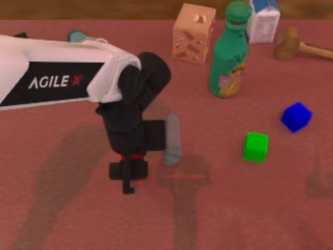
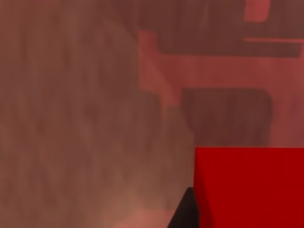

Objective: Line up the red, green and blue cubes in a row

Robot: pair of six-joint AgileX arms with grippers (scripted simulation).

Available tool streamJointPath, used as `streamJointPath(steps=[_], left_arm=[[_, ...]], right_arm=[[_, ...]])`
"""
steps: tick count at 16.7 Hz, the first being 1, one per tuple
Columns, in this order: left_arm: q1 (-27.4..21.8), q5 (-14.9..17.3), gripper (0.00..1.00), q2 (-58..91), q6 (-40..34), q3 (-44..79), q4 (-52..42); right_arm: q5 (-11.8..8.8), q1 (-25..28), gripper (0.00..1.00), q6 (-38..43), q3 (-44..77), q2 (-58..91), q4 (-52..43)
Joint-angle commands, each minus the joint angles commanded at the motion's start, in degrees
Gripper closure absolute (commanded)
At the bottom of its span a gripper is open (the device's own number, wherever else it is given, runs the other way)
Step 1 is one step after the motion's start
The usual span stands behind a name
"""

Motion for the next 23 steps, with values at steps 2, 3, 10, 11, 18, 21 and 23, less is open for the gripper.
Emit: streamJointPath(steps=[2, 3, 10, 11, 18, 21, 23], left_arm=[[0.0, 0.0, 0.85, 0.0, 0.0, 0.0, 0.0], [0.0, 0.0, 0.77, 0.0, 0.0, 0.0, 0.0], [0.0, 0.0, 0.25, 0.0, 0.0, 0.0, 0.0], [0.0, 0.0, 0.17, 0.0, 0.0, 0.0, 0.0], [0.0, 0.0, 0.00, 0.0, 0.0, 0.0, 0.0], [0.0, 0.0, 0.00, 0.0, 0.0, 0.0, 0.0], [0.1, 0.0, 0.00, -0.1, 0.0, 0.2, -0.2]], right_arm=[[0.0, 0.0, 0.00, 0.0, 0.0, 0.0, 0.0], [0.0, 0.0, 0.00, 0.0, 0.0, 0.0, 0.0], [0.0, 0.0, 0.00, 0.0, 0.0, 0.0, 0.0], [0.0, 0.0, 0.00, 0.0, 0.0, 0.0, 0.0], [0.0, 0.0, 0.00, 0.0, 0.0, 0.0, 0.0], [0.0, 0.0, 0.00, 0.0, 0.0, 0.0, 0.0], [0.0, 0.0, 0.00, 0.0, 0.0, 0.0, 0.0]])
